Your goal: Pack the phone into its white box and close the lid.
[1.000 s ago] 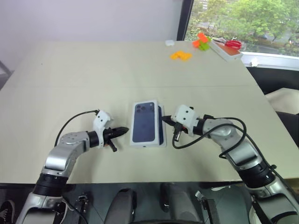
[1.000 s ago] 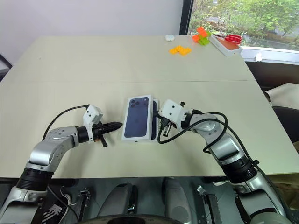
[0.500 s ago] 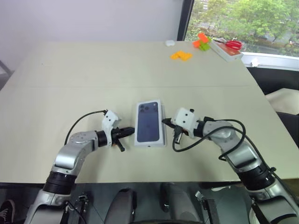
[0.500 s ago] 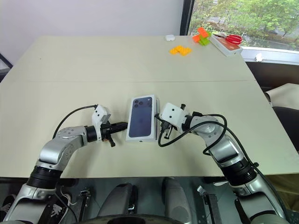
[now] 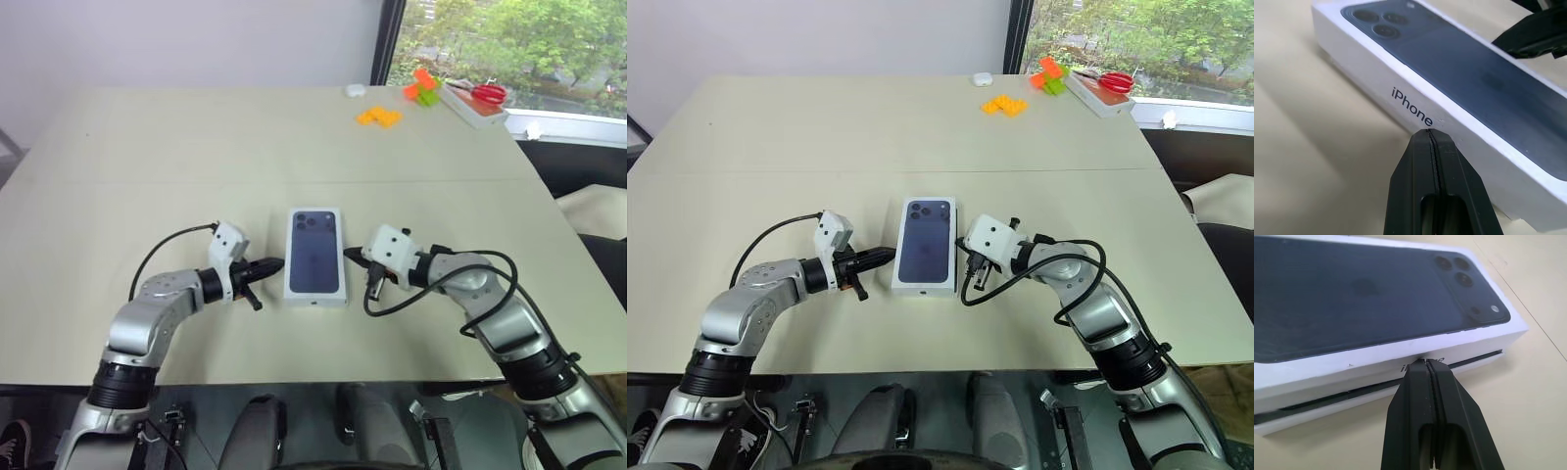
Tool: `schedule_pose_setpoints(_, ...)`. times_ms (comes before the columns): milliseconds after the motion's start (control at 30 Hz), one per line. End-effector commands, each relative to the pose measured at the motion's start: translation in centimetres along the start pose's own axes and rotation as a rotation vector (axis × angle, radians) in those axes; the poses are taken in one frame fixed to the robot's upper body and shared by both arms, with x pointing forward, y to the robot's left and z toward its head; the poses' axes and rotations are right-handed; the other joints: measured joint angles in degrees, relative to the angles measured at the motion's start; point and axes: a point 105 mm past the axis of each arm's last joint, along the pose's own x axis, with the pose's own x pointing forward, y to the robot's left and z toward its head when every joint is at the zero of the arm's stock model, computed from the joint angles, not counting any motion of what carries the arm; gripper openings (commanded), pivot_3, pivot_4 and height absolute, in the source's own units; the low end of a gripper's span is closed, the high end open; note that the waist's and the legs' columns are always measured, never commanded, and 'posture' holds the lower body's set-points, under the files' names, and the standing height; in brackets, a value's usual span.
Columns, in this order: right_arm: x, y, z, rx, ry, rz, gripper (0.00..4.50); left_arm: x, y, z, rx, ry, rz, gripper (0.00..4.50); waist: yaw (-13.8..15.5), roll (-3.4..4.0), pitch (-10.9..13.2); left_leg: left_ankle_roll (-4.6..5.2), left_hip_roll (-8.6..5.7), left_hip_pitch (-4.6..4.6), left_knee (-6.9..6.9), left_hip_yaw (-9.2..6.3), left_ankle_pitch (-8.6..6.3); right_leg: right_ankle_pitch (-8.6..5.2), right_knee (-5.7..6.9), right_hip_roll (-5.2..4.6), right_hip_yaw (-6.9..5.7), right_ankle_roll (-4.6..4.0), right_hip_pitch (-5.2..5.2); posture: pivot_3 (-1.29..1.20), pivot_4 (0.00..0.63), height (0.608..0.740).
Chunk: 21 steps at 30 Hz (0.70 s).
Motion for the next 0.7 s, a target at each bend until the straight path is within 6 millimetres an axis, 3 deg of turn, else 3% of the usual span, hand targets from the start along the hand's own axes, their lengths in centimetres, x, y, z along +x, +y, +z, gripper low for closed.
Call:
schedule_pose_setpoints(33,-0.16,-0.07,1.45,-0.033,-0.049,-0.002,0.05,0.46,-1.26,0.83,0.04,-0.031,-0.057,0.0,0.0,0.0,0.0,0.0,0.0,0.0,0.0,0.0,0.0,0.0,-0.01,0.0,0.0,0.0,0.0,0.0,0.15,0.74)
schedule_pose_setpoints(700,-0.66,-0.14,0.74,-0.025,-0.021,-0.026,0.05,1.43,-0.95,0.73,0.022,-0.033,-0.043,0.0,0.02,0.0,0.0,0.0,-0.01,0.0,0.0,0.0,0.0,0.0,0.0,-0.01,0.0,0.0,0.0,0.0,0.15,0.74)
